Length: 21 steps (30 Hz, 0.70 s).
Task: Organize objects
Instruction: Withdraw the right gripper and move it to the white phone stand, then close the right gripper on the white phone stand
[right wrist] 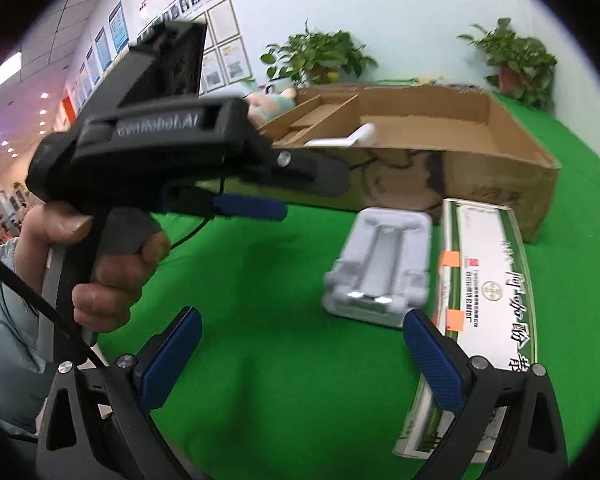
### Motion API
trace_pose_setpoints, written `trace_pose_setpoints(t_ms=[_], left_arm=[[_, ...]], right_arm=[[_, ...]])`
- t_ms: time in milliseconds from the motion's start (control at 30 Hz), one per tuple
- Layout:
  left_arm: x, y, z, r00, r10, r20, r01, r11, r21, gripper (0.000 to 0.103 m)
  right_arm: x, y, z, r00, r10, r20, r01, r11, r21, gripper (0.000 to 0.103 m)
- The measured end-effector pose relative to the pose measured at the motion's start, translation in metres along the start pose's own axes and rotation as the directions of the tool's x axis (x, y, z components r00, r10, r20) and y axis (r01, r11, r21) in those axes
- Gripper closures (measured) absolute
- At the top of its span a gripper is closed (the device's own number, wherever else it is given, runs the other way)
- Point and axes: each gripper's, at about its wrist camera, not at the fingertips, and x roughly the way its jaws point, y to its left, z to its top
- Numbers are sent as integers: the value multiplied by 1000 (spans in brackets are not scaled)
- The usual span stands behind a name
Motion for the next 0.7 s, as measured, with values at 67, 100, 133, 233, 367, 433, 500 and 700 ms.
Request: trace_pose_setpoints(t_ms=[67, 100, 133, 233, 367, 433, 500, 700], left_arm=[[6, 1, -1, 1000, -12, -12, 12, 1000, -4, 26], [8, 0, -1, 1000, -13, -18, 13, 1000, -2, 28], [11, 0, -3, 1000, -13, -25, 13, 1000, 0, 30], [23, 0, -3, 999, -16, -52, 16, 1000, -3, 35], [39, 2, 0, 996, -41, -85, 39, 999, -23, 42], [43, 1, 1, 994, -56, -98, 53, 998, -29, 45], [46, 3, 4, 992, -63, -111, 59, 997, -40, 46], [50, 6, 8, 986, -91, -140, 83, 995, -59, 50]], right_arm=[[-2, -10, 0, 999, -37, 2, 37, 999, 16, 3], [-3, -18, 0, 998, -56, -1, 56, 998, 33, 3], [-5, -24, 0, 997, -71, -1, 71, 996, 46, 3], [-10, -34, 3, 996, -83, 14, 82, 994, 74, 3], [-7, -19, 8, 998, -55, 27, 54, 998, 33, 3], [2, -13, 11, 999, -38, 7, 38, 999, 20, 7], [12, -10, 15, 999, -44, -13, 45, 999, 15, 9], [40, -23, 25, 994, -78, -78, 84, 994, 72, 18]])
